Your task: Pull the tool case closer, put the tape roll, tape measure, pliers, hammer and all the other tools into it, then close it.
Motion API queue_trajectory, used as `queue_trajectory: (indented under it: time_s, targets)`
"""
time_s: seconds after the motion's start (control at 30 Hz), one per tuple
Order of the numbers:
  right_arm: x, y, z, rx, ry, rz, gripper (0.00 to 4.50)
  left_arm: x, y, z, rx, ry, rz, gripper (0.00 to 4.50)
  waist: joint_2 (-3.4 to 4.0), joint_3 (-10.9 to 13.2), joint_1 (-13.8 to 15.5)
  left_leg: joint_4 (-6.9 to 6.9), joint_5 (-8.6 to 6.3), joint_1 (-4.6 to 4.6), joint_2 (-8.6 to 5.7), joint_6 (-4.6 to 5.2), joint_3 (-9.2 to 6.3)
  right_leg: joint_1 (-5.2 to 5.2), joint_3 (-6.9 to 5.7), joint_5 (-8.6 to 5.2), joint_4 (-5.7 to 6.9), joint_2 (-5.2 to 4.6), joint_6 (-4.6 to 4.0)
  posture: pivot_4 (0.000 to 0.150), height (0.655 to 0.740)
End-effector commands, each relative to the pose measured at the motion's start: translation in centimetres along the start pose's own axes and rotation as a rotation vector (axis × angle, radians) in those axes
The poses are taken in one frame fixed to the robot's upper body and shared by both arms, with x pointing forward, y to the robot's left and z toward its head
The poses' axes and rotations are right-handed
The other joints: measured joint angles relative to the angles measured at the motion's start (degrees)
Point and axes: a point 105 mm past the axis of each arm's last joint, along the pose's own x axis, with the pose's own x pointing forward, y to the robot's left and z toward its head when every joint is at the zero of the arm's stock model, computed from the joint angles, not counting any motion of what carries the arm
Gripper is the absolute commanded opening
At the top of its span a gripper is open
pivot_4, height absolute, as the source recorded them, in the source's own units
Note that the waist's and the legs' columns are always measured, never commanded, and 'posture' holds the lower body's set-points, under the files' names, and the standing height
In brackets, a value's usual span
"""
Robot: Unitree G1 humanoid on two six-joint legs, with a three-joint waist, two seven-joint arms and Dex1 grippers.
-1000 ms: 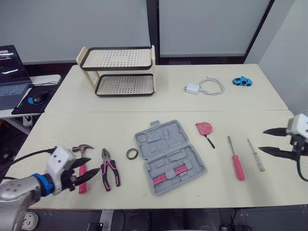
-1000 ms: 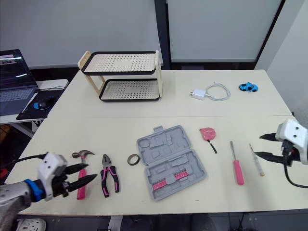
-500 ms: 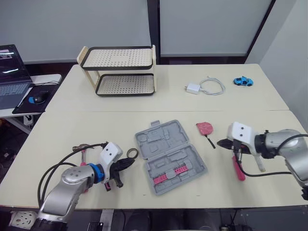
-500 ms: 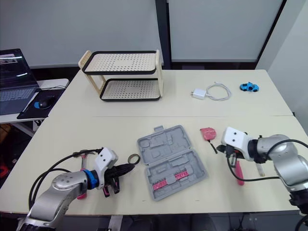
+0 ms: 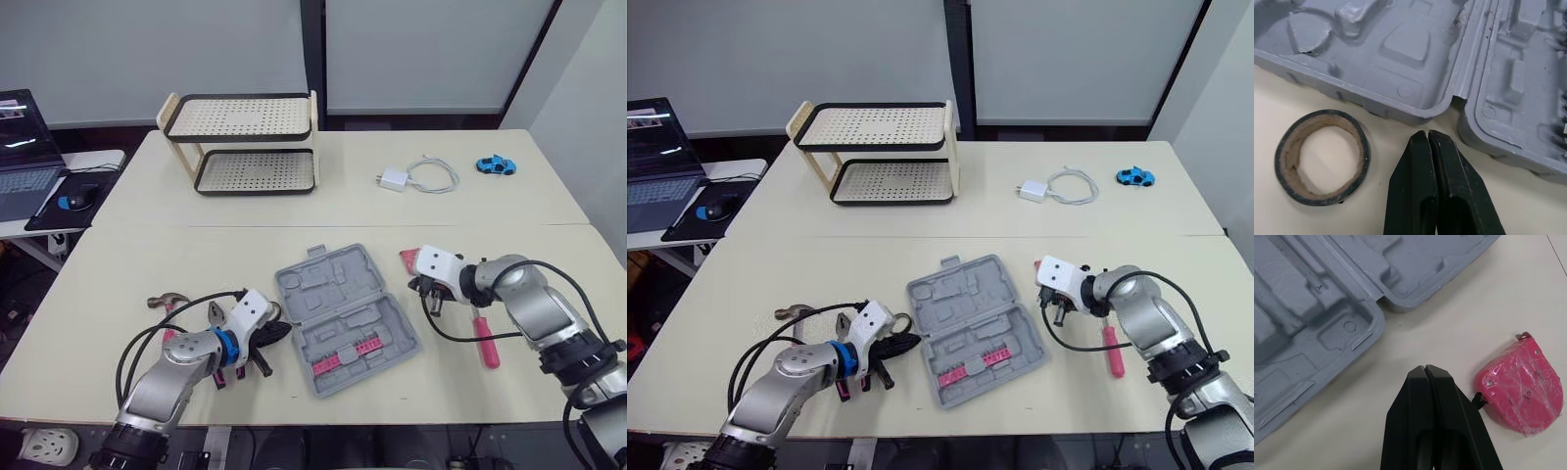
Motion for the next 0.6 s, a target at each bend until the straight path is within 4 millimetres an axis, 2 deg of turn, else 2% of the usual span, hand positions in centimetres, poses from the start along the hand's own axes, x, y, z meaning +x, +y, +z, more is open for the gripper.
queue_trajectory:
  time_s: [0.03,0.37,0.6]
  targets:
    - [0.4,-0.6,0.8,-0.028,-0.022,-0.014,0.04,0.1,0.1,0.5,0.032,-0.005,0.000,0.02,0.00,0.00,-0.02,0.00,0.00,0.00,0.00,0.00,0.00,0.00,-0.01,0.00,0.00,0.00,0.00,0.150,0.7400]
    - [3.1,0.0,1.0,-0.027,-0.031,0.042,0.04,0.6,-0.2,0.4,0.052,0.013,-0.018,0.02,0.01,0.00,-0.09,0.00,0.02,0.01,0.00,-0.04,-0.01,-0.03,0.00,0.00,0.03,0.01,0.00,0.150,0.7400]
    - [4.3,0.6,1.1,-0.025,-0.027,0.087,0.04,0.8,-0.5,0.2,0.056,0.034,-0.044,0.02,0.02,-0.01,-0.11,0.00,0.03,0.01,-0.01,-0.06,-0.01,-0.04,0.01,0.00,0.03,0.00,0.00,0.150,0.7400]
